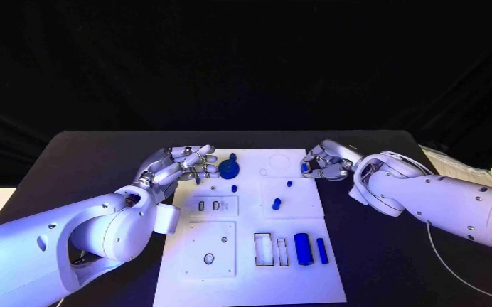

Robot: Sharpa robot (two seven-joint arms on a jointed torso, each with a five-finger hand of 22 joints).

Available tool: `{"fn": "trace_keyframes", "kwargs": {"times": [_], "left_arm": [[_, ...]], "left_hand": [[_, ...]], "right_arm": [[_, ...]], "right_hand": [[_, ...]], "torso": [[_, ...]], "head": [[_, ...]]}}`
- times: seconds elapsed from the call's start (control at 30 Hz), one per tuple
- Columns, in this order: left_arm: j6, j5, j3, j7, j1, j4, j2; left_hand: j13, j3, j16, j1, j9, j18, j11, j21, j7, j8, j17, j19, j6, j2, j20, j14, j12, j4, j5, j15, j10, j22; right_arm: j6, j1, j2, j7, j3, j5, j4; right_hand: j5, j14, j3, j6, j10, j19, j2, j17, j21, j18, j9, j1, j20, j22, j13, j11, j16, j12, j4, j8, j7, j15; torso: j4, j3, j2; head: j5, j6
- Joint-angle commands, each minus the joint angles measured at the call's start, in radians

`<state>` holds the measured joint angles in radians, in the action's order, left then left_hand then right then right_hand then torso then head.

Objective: Assemble the parts on the task board

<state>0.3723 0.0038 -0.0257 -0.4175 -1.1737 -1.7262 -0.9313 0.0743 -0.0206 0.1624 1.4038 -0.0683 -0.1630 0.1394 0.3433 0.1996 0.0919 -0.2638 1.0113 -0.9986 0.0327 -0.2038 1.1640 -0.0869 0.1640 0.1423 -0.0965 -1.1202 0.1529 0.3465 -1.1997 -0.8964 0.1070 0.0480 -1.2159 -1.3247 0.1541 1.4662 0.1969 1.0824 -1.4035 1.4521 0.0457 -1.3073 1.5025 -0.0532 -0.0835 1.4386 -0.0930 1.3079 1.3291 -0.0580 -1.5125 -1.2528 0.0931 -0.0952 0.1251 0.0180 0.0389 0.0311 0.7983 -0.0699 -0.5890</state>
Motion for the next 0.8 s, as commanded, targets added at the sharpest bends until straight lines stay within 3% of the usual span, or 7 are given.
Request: {"fn": "trace_keyframes", "kwargs": {"times": [0.03,0.2,0.47,0.6,0.8], "left_arm": [[-0.017,0.001,0.000,-0.005,0.000,-0.001,0.001],[-0.017,0.001,0.000,-0.004,0.000,-0.001,0.001],[-0.018,0.001,0.000,-0.004,0.000,-0.001,0.000],[-0.018,0.002,0.000,-0.004,0.000,0.000,0.000],[-0.019,0.007,0.000,-0.004,0.000,0.007,0.001]], "left_hand": [[0.001,0.001,-0.007,0.004,0.001,-0.020,0.005,0.000,0.001,-0.005,-0.001,0.006,-0.003,0.003,0.001,0.006,0.005,-0.006,-0.005,0.001,-0.003,0.000],[0.001,0.001,-0.007,0.004,0.001,-0.020,0.005,0.000,0.001,-0.005,-0.001,0.006,-0.003,0.003,0.001,0.006,0.005,-0.006,-0.005,0.001,-0.003,0.000],[0.000,0.001,-0.007,0.005,0.001,-0.019,0.006,0.000,0.002,-0.006,-0.002,0.006,-0.003,0.004,0.001,0.006,0.006,-0.006,-0.005,0.001,-0.002,0.000],[0.000,0.001,-0.008,0.005,0.001,-0.019,0.006,0.000,0.002,-0.006,-0.002,0.006,-0.003,0.005,0.001,0.006,0.007,-0.007,-0.005,0.001,-0.002,0.000],[0.000,0.001,-0.008,0.005,0.001,-0.019,0.006,0.000,0.002,-0.006,-0.002,0.006,-0.003,0.005,0.001,0.006,0.007,-0.007,-0.005,0.001,-0.002,0.000]], "right_arm": [[-0.021,0.001,0.002,0.002,0.000,-0.011,0.001],[-0.013,0.001,0.003,-0.004,0.000,-0.011,0.002],[0.063,0.001,0.003,-0.048,-0.001,0.012,-0.013],[0.084,-0.004,-0.006,-0.077,-0.006,0.040,-0.058],[0.091,-0.034,-0.008,-0.175,-0.011,0.043,-0.169]], "right_hand": [[-0.005,0.082,0.011,0.013,-0.012,0.003,-0.013,-0.159,0.006,0.016,-0.003,0.005,0.005,0.106,-0.004,0.020,-0.006,-0.006,-0.002,-0.008,-0.003,0.010],[-0.005,0.083,0.018,0.027,-0.015,0.003,-0.019,-0.162,0.006,0.016,-0.005,0.002,0.009,0.106,-0.001,0.024,-0.007,-0.010,-0.007,-0.013,-0.008,0.014],[0.003,0.084,0.035,0.049,-0.022,0.006,-0.037,-0.166,0.008,0.017,-0.009,-0.009,0.016,0.111,0.006,0.034,-0.008,-0.016,-0.012,-0.021,-0.019,0.022],[0.006,0.084,0.038,0.051,-0.023,0.006,-0.040,-0.165,0.008,0.018,-0.010,-0.011,0.017,0.111,0.006,0.035,-0.008,-0.017,-0.013,-0.022,-0.021,0.023],[0.017,0.084,0.042,0.055,-0.023,0.005,-0.045,-0.163,0.007,0.017,-0.012,-0.023,0.020,0.109,0.005,0.038,-0.007,-0.014,-0.013,-0.023,-0.024,0.025]], "torso": [[-0.0004,-0.0005,0.000],[0.0003,-0.0004,0.000],[0.0011,0.0000,-0.001],[0.0024,0.0006,-0.001],[0.0026,0.0020,-0.002]], "head": [[-0.001,-0.001],[-0.002,-0.002],[-0.002,-0.004],[-0.001,-0.004],[0.000,-0.006]]}}
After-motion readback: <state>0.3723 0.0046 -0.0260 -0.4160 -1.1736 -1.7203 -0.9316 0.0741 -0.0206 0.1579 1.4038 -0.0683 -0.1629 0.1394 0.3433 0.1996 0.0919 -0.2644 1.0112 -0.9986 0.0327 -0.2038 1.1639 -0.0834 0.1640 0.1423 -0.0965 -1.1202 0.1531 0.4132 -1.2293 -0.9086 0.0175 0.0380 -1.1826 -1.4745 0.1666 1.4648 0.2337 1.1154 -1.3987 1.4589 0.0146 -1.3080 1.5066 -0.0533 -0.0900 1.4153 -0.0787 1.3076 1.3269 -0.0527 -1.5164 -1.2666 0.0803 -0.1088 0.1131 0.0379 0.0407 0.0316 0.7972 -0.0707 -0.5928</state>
